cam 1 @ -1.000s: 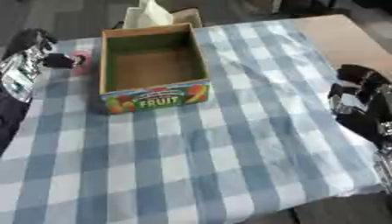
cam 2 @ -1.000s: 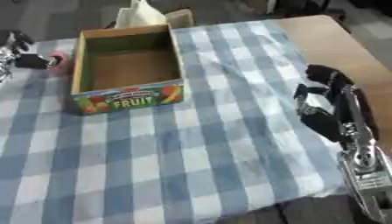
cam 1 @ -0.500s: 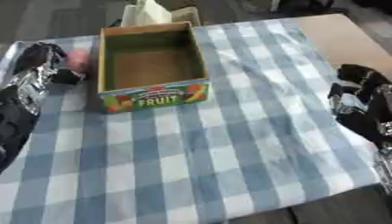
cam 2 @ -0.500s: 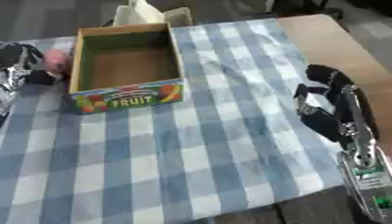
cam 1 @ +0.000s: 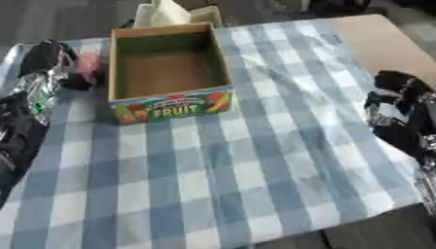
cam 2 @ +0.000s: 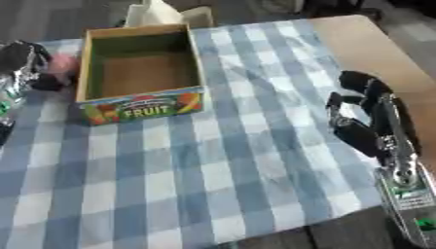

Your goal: Pick up objects on the table and place them in the box.

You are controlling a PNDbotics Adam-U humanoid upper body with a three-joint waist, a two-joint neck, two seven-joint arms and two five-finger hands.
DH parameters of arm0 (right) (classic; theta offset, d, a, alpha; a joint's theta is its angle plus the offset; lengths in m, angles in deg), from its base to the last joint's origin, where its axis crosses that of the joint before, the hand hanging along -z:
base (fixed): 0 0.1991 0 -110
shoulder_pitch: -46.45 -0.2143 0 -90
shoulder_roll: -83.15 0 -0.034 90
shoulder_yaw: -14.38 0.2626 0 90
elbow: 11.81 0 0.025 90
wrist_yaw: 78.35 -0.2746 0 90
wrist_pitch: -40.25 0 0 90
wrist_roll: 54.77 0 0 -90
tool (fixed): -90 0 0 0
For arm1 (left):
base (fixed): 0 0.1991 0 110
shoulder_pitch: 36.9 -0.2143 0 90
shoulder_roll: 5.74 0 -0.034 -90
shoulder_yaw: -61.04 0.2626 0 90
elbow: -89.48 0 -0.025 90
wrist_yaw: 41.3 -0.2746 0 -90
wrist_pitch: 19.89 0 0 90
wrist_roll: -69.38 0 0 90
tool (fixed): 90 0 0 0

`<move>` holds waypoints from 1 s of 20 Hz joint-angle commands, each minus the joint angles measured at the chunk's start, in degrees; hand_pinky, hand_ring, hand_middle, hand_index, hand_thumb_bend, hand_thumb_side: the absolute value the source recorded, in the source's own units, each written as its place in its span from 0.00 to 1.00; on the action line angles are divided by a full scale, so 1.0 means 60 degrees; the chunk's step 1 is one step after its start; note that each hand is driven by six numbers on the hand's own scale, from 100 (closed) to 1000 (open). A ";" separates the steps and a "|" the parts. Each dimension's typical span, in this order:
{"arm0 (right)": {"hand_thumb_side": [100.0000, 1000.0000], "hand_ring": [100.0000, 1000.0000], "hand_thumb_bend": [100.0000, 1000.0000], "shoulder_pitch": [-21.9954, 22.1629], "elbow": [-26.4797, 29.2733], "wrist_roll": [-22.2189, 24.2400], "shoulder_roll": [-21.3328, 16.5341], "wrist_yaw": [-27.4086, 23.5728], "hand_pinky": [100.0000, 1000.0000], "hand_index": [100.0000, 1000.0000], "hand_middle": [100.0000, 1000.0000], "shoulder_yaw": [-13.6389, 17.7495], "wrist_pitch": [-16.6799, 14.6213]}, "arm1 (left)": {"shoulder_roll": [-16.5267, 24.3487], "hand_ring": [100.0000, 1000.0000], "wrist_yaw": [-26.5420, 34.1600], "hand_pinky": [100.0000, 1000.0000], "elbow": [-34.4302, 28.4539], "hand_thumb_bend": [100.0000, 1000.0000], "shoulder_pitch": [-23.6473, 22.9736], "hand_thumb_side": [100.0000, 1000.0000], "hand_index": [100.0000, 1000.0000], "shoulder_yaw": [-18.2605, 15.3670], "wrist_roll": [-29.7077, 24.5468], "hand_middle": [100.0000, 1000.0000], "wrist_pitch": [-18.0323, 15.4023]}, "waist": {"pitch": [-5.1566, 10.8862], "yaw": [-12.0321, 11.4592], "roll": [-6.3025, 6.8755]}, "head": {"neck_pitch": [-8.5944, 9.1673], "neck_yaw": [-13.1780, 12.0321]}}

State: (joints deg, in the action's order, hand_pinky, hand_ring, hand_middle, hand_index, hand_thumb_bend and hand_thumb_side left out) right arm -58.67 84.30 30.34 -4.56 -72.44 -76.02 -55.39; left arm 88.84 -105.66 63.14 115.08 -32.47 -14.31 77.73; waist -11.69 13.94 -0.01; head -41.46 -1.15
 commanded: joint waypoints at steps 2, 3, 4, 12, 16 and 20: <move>0.00 0.81 0.00 -0.0105 0.0114 0.0007 -0.0104 -0.0064 0.72 0.78 0.71 0.0049 -0.0014 | 0.0107 0.26 -0.0744 0.43 -0.0511 0.08 0.0143 0.00 0.36 -0.0426 0.0158 0.24 0.0026 | 0.0134 0.0002 -0.0033 | 0.0088 0.0035; 0.00 0.81 0.00 -0.0103 0.0112 0.0006 -0.0102 -0.0064 0.72 0.78 0.71 0.0050 -0.0013 | 0.0092 0.25 -0.0879 0.42 -0.0594 0.07 0.0141 0.00 0.35 -0.0524 0.0285 0.22 0.0015 | 0.0138 -0.0005 -0.0033 | 0.0085 0.0039; 0.00 0.81 0.00 -0.0102 0.0111 0.0006 -0.0100 -0.0064 0.72 0.78 0.71 0.0051 -0.0014 | 0.0082 0.24 -0.0978 0.42 -0.0663 0.07 0.0138 0.00 0.34 -0.0602 0.0403 0.22 -0.0004 | 0.0143 -0.0012 -0.0032 | 0.0082 0.0041; 0.00 0.81 0.00 -0.0094 0.0106 0.0002 -0.0106 -0.0056 0.72 0.78 0.71 0.0063 -0.0016 | 0.0141 0.23 -0.0489 0.42 -0.1258 0.06 0.0247 0.00 0.33 -0.0701 0.0706 0.20 -0.0456 | 0.0217 -0.0070 -0.0056 | 0.0071 0.0078; 0.00 0.81 0.00 -0.0096 0.0101 0.0017 -0.0093 -0.0051 0.72 0.78 0.71 0.0054 -0.0025 | 0.0059 0.23 0.0060 0.42 -0.1858 0.07 0.0327 0.00 0.34 -0.0381 0.0394 0.21 -0.1143 | 0.0274 -0.0111 -0.0089 | 0.0065 0.0091; 0.00 0.81 0.00 -0.0079 0.0088 0.0022 -0.0092 -0.0050 0.72 0.78 0.71 0.0052 -0.0028 | -0.0112 0.24 0.0341 0.42 -0.2365 0.09 0.0414 0.00 0.34 -0.0010 -0.0026 0.21 -0.1770 | 0.0318 -0.0101 -0.0129 | 0.0048 0.0072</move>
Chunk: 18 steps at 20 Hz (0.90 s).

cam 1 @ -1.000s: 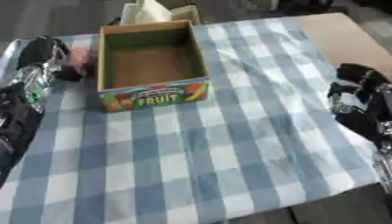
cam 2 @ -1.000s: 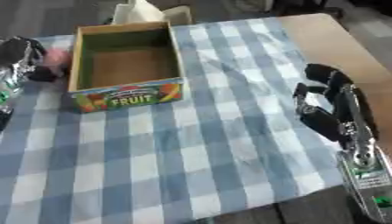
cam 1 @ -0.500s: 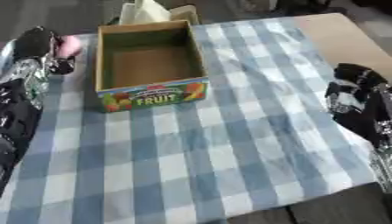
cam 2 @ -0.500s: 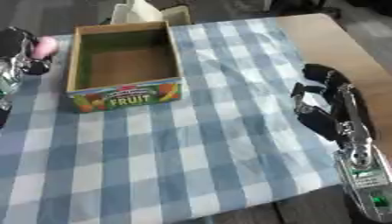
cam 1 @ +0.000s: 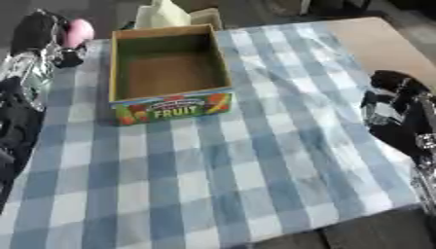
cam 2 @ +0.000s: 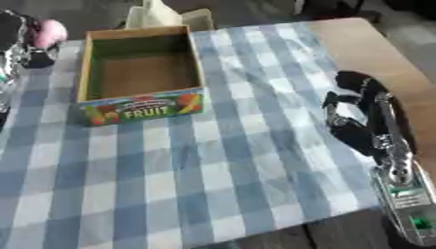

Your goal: Pick up objects on the table and place them in the box.

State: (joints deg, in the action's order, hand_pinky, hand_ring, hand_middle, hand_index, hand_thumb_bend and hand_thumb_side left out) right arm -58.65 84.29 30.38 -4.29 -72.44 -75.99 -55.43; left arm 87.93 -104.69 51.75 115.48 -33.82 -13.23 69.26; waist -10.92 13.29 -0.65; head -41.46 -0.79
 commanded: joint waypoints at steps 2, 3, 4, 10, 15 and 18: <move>0.00 0.81 0.00 -0.0084 0.0086 0.0020 -0.0130 -0.0052 0.72 0.78 0.71 0.0043 -0.0023 | -0.0062 0.24 0.0220 0.43 -0.0657 0.10 0.0368 0.00 0.34 0.0415 -0.0462 0.21 -0.0640 | 0.0203 0.0012 -0.0028 | 0.0042 -0.0003; 0.00 0.81 0.00 -0.0089 0.0087 0.0028 -0.0123 -0.0054 0.72 0.78 0.71 0.0035 -0.0026 | -0.0125 0.25 0.0183 0.43 -0.0727 0.13 0.0365 0.00 0.35 0.0537 -0.0599 0.22 -0.0786 | 0.0207 0.0020 -0.0025 | 0.0047 -0.0003; 0.00 0.81 0.00 -0.0090 0.0087 0.0037 -0.0117 -0.0055 0.72 0.78 0.71 0.0030 -0.0029 | -0.0181 0.25 0.0144 0.43 -0.0786 0.14 0.0356 0.00 0.35 0.0639 -0.0730 0.22 -0.0928 | 0.0209 0.0026 -0.0023 | 0.0050 0.0001; 0.00 0.81 0.00 -0.0085 0.0087 0.0032 -0.0107 -0.0053 0.72 0.78 0.71 0.0040 -0.0029 | -0.0367 0.27 -0.0344 0.45 -0.1087 0.21 0.0208 0.00 0.37 0.1274 -0.1480 0.25 -0.1867 | 0.0212 0.0065 -0.0007 | 0.0038 0.0031; 0.00 0.81 0.00 -0.0081 0.0085 0.0031 -0.0109 -0.0057 0.72 0.78 0.71 0.0046 -0.0027 | -0.0373 0.36 -0.0548 0.50 -0.1113 0.33 0.0157 0.00 0.46 0.1563 -0.2319 0.34 -0.2465 | 0.0220 0.0046 -0.0003 | 0.0037 0.0047; 0.00 0.81 0.00 -0.0080 0.0084 0.0038 -0.0106 -0.0056 0.72 0.78 0.71 0.0042 -0.0027 | -0.0339 0.49 -0.0546 0.58 -0.1067 0.54 0.0165 0.08 0.63 0.1609 -0.3531 0.50 -0.2774 | 0.0224 0.0017 -0.0013 | 0.0038 0.0059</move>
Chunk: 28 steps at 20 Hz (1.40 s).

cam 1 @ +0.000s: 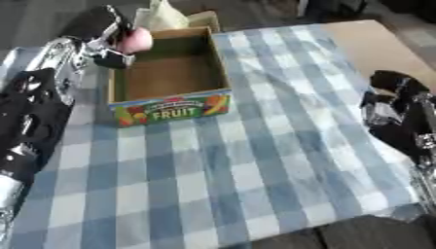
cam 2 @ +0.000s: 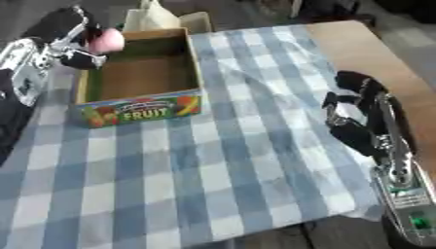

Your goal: Pick up objects on the table and place them in the box.

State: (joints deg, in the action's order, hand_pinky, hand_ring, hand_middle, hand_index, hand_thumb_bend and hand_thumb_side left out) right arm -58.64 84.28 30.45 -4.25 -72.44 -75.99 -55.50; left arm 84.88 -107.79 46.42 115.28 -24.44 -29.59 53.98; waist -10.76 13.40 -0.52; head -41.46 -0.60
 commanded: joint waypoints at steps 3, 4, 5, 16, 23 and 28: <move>0.00 0.81 0.00 -0.0076 0.0084 0.0020 -0.0116 -0.0056 0.72 0.78 0.71 0.0047 -0.0016 | 0.0222 0.64 0.0132 0.67 -0.0294 0.81 0.0218 0.43 0.77 -0.0014 -0.2193 0.67 -0.0494 | 0.0202 -0.0043 -0.0049 | 0.0027 0.0043; 0.00 0.81 0.00 -0.0074 0.0083 0.0024 -0.0114 -0.0057 0.72 0.78 0.71 0.0044 -0.0017 | 0.0243 0.66 0.0218 0.69 -0.0360 0.84 0.0224 0.47 0.78 -0.0038 -0.2585 0.69 -0.0559 | 0.0202 -0.0056 -0.0052 | 0.0024 0.0046; 0.00 0.81 0.00 -0.0071 0.0082 0.0028 -0.0114 -0.0057 0.72 0.78 0.71 0.0042 -0.0019 | 0.0270 0.69 0.0314 0.70 -0.0449 0.85 0.0232 0.49 0.79 -0.0069 -0.2900 0.71 -0.0602 | 0.0203 -0.0068 -0.0053 | 0.0020 0.0050; 0.00 0.81 0.00 -0.0046 0.0070 0.0031 -0.0115 -0.0047 0.72 0.78 0.70 0.0060 -0.0019 | 0.0514 0.65 0.1343 0.68 -0.1636 0.82 0.0217 0.53 0.75 -0.0383 -0.1702 0.68 -0.0052 | 0.0197 -0.0196 -0.0026 | -0.0006 0.0102; 0.00 0.81 0.00 -0.0043 0.0071 0.0000 -0.0118 -0.0040 0.71 0.78 0.70 0.0107 -0.0020 | 0.0978 0.55 0.2410 0.62 -0.2428 0.63 0.0008 0.36 0.68 -0.0537 0.1236 0.56 0.1135 | 0.0205 -0.0348 0.0004 | 0.0029 0.0089; 0.00 0.81 0.00 -0.0023 0.0079 -0.0052 -0.0158 -0.0020 0.71 0.78 0.70 0.0163 -0.0012 | 0.1497 0.54 0.3111 0.62 -0.2803 0.59 -0.0513 0.35 0.69 -0.0649 0.2103 0.56 0.1854 | 0.0230 -0.0541 0.0065 | 0.0099 0.0145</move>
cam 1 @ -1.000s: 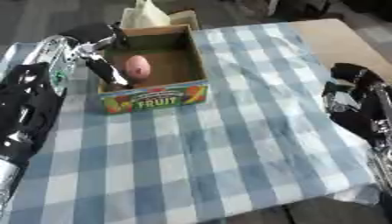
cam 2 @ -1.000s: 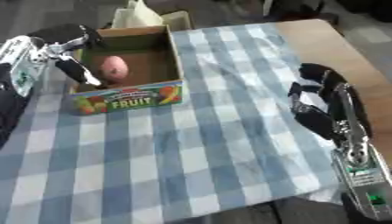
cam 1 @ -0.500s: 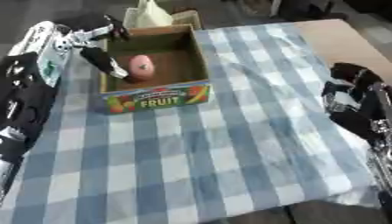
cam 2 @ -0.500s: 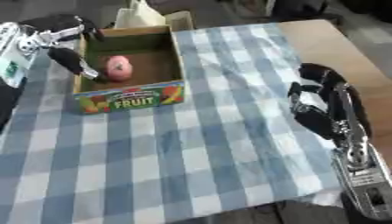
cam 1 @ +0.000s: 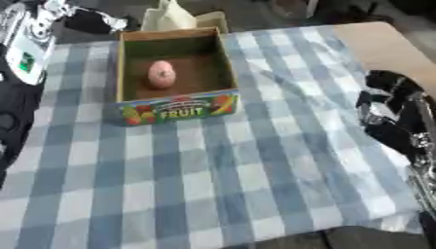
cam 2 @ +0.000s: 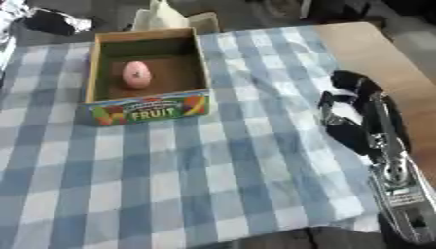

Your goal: Pick up objects on the table and place them in the box.

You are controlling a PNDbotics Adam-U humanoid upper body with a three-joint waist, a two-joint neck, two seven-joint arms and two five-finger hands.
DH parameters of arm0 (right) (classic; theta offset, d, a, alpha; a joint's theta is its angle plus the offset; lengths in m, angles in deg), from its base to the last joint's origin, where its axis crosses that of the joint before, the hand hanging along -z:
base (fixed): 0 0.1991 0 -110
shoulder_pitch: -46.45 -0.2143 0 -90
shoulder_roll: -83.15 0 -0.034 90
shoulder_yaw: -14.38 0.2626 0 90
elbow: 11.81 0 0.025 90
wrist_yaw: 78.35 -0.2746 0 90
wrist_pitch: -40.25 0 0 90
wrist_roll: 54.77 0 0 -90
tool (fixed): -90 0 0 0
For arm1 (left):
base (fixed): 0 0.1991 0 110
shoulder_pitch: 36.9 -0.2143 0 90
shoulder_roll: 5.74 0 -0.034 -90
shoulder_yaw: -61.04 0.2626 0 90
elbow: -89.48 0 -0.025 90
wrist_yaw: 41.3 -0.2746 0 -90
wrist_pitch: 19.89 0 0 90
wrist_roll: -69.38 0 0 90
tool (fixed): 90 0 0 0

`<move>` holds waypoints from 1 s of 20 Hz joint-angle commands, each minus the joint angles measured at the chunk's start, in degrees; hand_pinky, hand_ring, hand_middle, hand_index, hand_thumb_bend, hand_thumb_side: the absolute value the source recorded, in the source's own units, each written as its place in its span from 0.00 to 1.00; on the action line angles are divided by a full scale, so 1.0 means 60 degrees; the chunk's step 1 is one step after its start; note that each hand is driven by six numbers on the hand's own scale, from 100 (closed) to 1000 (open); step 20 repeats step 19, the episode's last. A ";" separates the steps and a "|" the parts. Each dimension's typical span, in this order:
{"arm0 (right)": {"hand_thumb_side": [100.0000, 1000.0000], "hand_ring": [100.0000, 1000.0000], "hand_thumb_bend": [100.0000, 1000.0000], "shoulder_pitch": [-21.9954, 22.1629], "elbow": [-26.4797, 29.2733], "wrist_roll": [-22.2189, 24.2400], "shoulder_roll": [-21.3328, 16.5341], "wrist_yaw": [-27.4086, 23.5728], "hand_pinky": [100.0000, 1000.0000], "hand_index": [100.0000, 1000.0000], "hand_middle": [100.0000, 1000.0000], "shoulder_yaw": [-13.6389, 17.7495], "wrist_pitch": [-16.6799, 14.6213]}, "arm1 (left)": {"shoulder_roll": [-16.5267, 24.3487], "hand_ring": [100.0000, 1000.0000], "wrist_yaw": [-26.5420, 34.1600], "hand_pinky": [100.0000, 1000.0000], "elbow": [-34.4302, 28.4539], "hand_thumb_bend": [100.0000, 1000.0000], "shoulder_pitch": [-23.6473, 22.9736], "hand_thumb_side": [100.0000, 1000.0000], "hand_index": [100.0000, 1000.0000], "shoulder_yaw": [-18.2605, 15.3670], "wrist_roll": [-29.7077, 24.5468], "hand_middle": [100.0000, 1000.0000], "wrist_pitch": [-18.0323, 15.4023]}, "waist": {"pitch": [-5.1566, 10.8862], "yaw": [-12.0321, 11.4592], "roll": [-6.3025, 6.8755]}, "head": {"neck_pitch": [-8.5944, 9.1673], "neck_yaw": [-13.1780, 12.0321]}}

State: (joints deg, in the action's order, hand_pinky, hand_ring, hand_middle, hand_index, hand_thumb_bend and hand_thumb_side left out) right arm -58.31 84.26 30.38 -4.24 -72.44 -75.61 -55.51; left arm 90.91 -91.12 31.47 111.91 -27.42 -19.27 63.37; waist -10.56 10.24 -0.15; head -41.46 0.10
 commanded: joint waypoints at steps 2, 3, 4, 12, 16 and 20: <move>0.00 0.81 0.00 -0.0061 0.0081 -0.0044 -0.0155 -0.0015 0.71 0.78 0.70 0.0097 -0.0005 | 0.0619 0.55 0.0516 0.62 -0.0264 0.58 -0.0127 0.35 0.69 -0.0256 0.0595 0.56 0.0536 | 0.0224 -0.0096 0.0002 | 0.0117 0.0077; 0.00 0.81 0.00 -0.0066 0.0081 -0.0028 -0.0159 -0.0011 0.71 0.78 0.70 0.0084 -0.0010 | 0.0661 0.55 0.0564 0.62 -0.0200 0.57 -0.0195 0.36 0.69 -0.0317 0.0688 0.56 0.0648 | 0.0233 -0.0132 0.0000 | 0.0127 0.0085; 0.00 0.80 0.00 -0.0076 0.0083 -0.0020 -0.0160 -0.0011 0.71 0.78 0.70 0.0083 -0.0015 | 0.0692 0.55 0.0623 0.62 -0.0089 0.56 -0.0266 0.37 0.69 -0.0394 0.0758 0.56 0.0771 | 0.0240 -0.0157 -0.0002 | 0.0122 0.0094; 0.00 0.80 0.00 -0.0062 0.0073 -0.0042 -0.0150 -0.0026 0.71 0.78 0.71 0.0112 -0.0015 | 0.0850 0.54 0.1286 0.62 0.0283 0.52 -0.0761 0.40 0.69 -0.0701 0.1036 0.55 0.1154 | 0.0213 -0.0228 -0.0050 | 0.0175 0.0158; 0.00 0.80 0.00 -0.0065 0.0075 -0.0050 -0.0139 -0.0040 0.70 0.78 0.71 0.0134 -0.0020 | 0.0948 0.54 0.1442 0.62 0.0385 0.51 -0.0910 0.40 0.69 -0.0729 0.1035 0.55 0.1178 | 0.0191 -0.0249 -0.0058 | 0.0179 0.0182; 0.00 0.80 0.00 -0.0065 0.0070 -0.0041 -0.0137 -0.0048 0.70 0.79 0.71 0.0135 -0.0025 | 0.0993 0.53 0.1471 0.62 0.0468 0.50 -0.0980 0.41 0.69 -0.0758 0.1023 0.55 0.1188 | 0.0188 -0.0266 -0.0065 | 0.0193 0.0168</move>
